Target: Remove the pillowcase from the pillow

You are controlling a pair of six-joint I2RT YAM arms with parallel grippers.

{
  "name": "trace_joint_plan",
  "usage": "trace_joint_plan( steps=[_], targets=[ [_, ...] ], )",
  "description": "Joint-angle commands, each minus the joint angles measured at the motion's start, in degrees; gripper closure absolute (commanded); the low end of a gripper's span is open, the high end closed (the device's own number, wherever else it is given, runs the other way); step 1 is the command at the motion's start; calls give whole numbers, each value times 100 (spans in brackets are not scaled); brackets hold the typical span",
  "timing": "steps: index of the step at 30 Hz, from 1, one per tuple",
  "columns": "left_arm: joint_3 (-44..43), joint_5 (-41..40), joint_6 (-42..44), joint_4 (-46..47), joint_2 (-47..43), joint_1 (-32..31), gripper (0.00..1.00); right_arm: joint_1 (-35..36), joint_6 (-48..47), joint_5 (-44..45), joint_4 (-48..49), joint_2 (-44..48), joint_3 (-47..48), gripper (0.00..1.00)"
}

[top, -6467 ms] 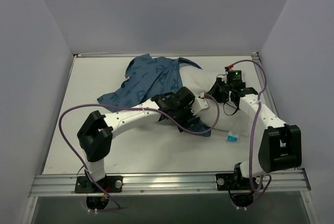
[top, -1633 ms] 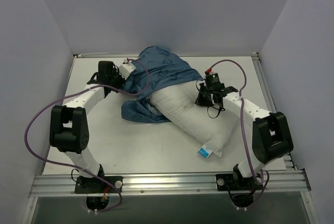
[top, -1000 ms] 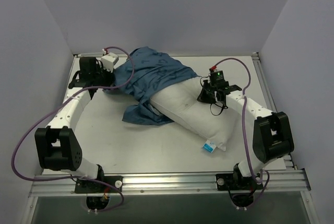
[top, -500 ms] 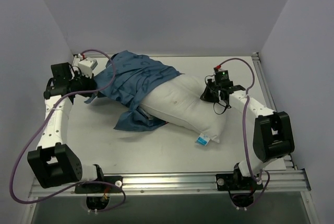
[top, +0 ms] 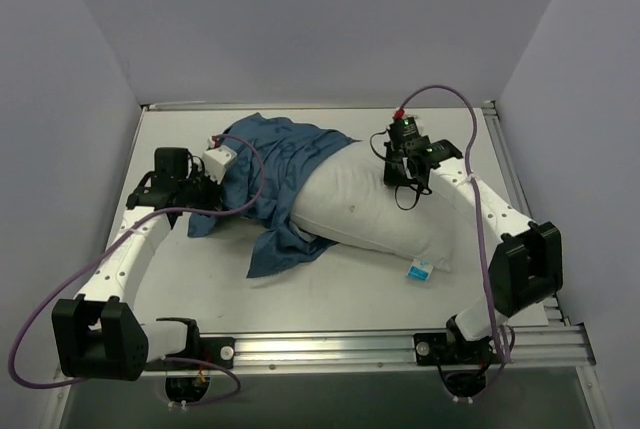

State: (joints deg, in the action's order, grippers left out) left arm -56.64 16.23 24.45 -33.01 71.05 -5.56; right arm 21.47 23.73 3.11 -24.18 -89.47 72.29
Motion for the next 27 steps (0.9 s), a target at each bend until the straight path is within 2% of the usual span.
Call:
trace_joint_plan(
  steps=[1, 4, 8, 11, 13, 14, 15, 17, 18, 23, 27],
  targets=[
    [-110, 117, -142, 322, -117, -146, 98, 646, 149, 979, -1412, -26, 969, 100],
    [-23, 179, -195, 296, -161, -330, 98, 1077, 377, 1235, -1510, -210, 1470, 100],
    [74, 38, -221, 270, -109, -682, 98, 1341, 580, 1175, -1238, -527, 1420, 100],
    [39, 117, -204, 226, -82, -736, 98, 1395, 598, 639, -738, -834, 920, 100],
    [-22, 30, -64, 85, -3, -744, 98, 1220, 624, 646, -351, -1088, 542, 100],
    [-22, -40, 120, -107, 75, -736, 90, 1097, 677, 647, -263, -1160, 123, 100],
    [-22, -154, 174, -170, 111, -727, 74, 957, 695, 577, 16, -1230, -108, 100],
    [109, -661, 419, -371, 199, -709, 32, 518, 669, 314, 299, -1257, -704, 100],
    [188, -804, 499, -398, 208, -692, 6, 394, 651, 260, 500, -1231, -856, 100],
    [978, -1735, 965, -5, 261, -604, 6, -107, 326, 216, 696, -1160, -1200, 100],
    [954, -1799, 957, 339, 383, -586, 6, -310, 36, 128, 687, -1432, -1147, 100]
  ],
)
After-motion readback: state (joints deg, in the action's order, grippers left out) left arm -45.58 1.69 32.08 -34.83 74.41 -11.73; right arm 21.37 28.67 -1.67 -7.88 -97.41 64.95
